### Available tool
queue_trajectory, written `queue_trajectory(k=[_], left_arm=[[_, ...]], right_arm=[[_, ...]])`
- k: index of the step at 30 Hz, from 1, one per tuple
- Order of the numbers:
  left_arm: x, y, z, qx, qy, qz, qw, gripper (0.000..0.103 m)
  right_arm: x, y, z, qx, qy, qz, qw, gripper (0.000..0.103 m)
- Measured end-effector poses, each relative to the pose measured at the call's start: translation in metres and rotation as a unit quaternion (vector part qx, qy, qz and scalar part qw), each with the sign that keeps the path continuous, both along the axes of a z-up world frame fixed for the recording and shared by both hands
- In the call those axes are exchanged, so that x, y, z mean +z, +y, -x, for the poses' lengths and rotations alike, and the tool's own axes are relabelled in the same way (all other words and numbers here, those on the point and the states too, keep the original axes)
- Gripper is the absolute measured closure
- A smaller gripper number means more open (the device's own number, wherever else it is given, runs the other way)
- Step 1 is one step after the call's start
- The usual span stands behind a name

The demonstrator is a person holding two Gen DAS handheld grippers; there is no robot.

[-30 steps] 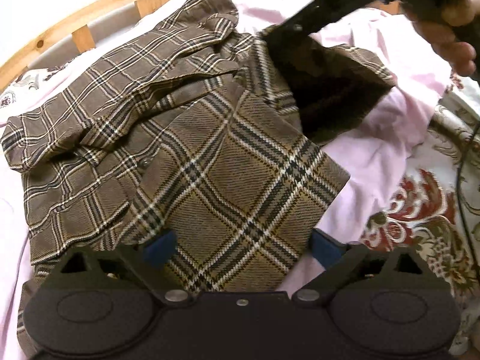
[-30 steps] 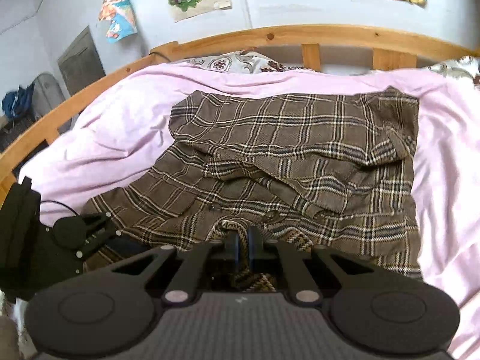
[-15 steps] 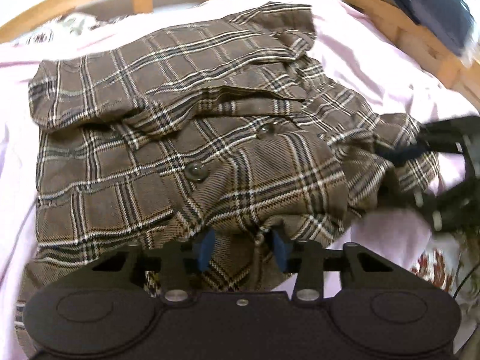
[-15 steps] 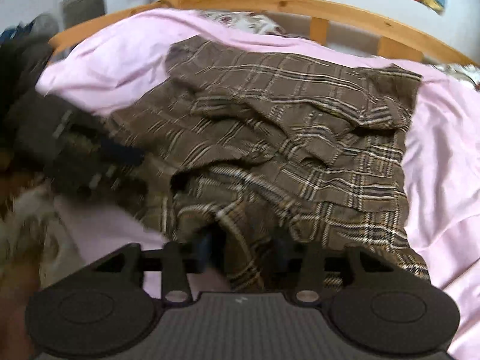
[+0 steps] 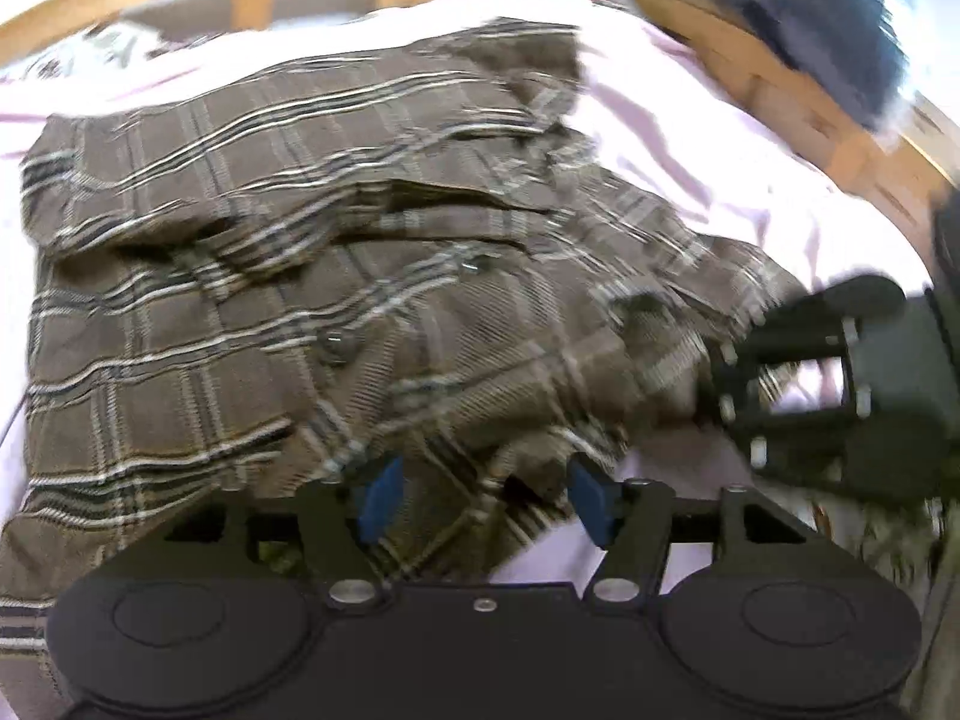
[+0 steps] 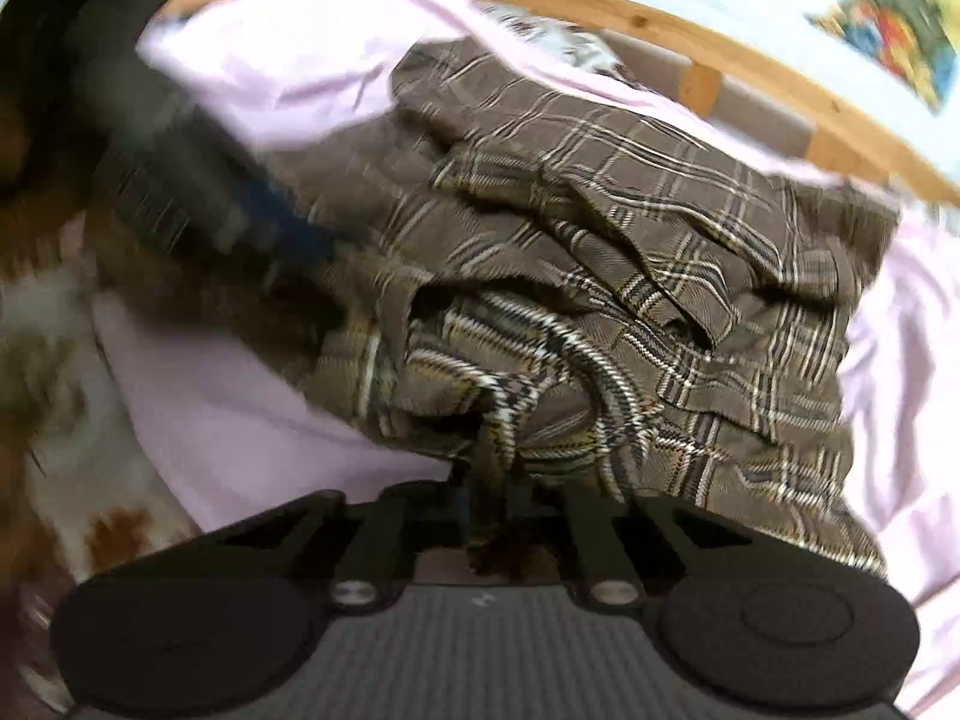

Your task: Fold large clothes

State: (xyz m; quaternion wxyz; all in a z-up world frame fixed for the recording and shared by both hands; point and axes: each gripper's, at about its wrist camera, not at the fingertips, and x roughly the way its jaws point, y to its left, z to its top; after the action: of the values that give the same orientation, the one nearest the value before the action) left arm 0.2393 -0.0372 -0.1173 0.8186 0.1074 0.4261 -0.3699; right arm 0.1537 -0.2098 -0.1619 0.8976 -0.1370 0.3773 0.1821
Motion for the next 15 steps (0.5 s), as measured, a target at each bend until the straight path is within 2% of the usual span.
queue_trajectory(k=[2,3,5,7,10,11,12,13,14,15], left_arm=[[-0.001,-0.006,0.011,-0.025,-0.01,-0.012,0.9995,0.036],[-0.002,-0.009,0.016,-0.034,-0.022,-0.022,0.9989,0.031],[-0.004,-0.015,0.027,-0.047,-0.059,-0.05,0.9959,0.03],[-0.006,-0.021,0.036,-0.055,-0.096,-0.077,0.9908,0.03],[-0.009,-0.027,0.044,-0.055,-0.131,-0.107,0.9841,0.03],[-0.011,-0.028,0.046,-0.044,-0.144,-0.123,0.9809,0.034],[-0.012,-0.029,0.047,-0.032,-0.154,-0.138,0.9779,0.045],[-0.013,-0.028,0.047,-0.023,-0.16,-0.149,0.9755,0.059],[-0.013,-0.026,0.047,-0.013,-0.165,-0.16,0.9731,0.065],[-0.013,-0.023,0.047,-0.006,-0.17,-0.166,0.9713,0.076]], right_arm=[[0.014,-0.009,-0.001,-0.011,0.009,-0.039,0.999,0.096],[0.021,-0.014,-0.001,-0.016,0.011,-0.053,0.998,0.096],[0.045,-0.027,-0.003,-0.032,0.02,-0.104,0.994,0.097],[0.054,-0.031,-0.003,-0.037,0.022,-0.12,0.992,0.097],[0.072,-0.038,-0.006,-0.043,0.023,-0.153,0.987,0.097],[0.077,-0.041,-0.007,-0.044,0.023,-0.162,0.985,0.097],[0.081,-0.041,-0.006,-0.045,0.022,-0.17,0.984,0.097],[0.086,-0.041,-0.006,-0.044,0.019,-0.172,0.984,0.097],[0.089,-0.04,-0.006,-0.043,0.014,-0.167,0.985,0.097],[0.09,-0.04,-0.005,-0.04,0.008,-0.158,0.987,0.097]])
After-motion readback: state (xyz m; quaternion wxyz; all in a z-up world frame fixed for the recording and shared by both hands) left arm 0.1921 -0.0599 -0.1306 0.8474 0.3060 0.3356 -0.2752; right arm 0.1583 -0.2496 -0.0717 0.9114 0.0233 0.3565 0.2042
